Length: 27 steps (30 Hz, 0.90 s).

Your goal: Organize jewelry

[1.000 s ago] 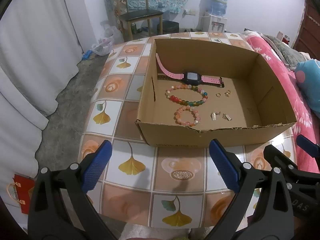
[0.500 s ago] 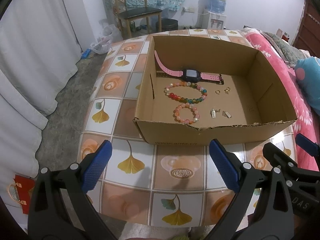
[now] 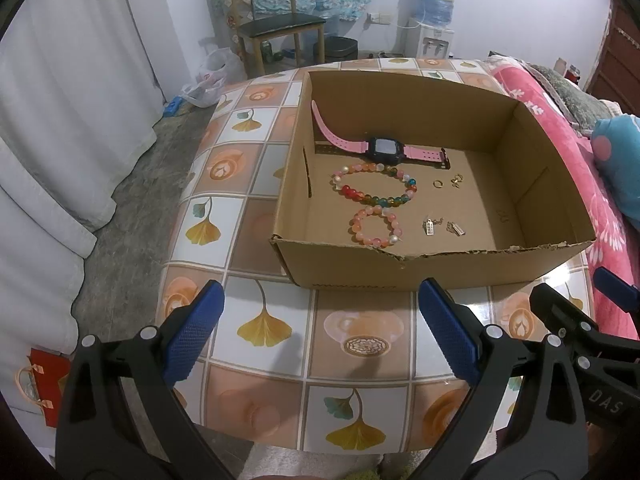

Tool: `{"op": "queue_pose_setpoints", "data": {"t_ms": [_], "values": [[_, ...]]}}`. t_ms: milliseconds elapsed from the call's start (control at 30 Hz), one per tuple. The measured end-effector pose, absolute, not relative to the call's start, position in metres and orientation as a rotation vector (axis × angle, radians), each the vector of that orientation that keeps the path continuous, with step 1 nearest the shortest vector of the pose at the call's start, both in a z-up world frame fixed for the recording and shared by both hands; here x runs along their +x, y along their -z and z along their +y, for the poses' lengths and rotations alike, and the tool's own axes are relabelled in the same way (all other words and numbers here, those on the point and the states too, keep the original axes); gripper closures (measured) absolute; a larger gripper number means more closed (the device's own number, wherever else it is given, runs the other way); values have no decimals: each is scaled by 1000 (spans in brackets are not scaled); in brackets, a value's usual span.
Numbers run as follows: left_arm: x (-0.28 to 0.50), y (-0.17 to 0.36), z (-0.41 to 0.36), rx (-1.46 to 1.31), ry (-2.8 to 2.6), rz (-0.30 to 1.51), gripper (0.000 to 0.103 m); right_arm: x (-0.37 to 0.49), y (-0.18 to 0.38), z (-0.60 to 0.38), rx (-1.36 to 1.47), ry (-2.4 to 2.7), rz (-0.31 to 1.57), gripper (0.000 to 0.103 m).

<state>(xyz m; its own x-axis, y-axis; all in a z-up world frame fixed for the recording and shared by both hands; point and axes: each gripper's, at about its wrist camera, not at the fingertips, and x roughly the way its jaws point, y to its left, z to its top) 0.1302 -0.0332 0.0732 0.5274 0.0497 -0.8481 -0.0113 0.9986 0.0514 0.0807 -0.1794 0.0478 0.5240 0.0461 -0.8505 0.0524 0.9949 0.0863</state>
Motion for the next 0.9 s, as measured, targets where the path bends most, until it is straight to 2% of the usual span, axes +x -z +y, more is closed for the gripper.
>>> {"op": "queue_pose_setpoints", "data": {"t_ms": [900], "values": [[130, -73, -31, 39, -35, 1020, 9, 81, -47, -179, 110, 4, 1022, 7]]}}
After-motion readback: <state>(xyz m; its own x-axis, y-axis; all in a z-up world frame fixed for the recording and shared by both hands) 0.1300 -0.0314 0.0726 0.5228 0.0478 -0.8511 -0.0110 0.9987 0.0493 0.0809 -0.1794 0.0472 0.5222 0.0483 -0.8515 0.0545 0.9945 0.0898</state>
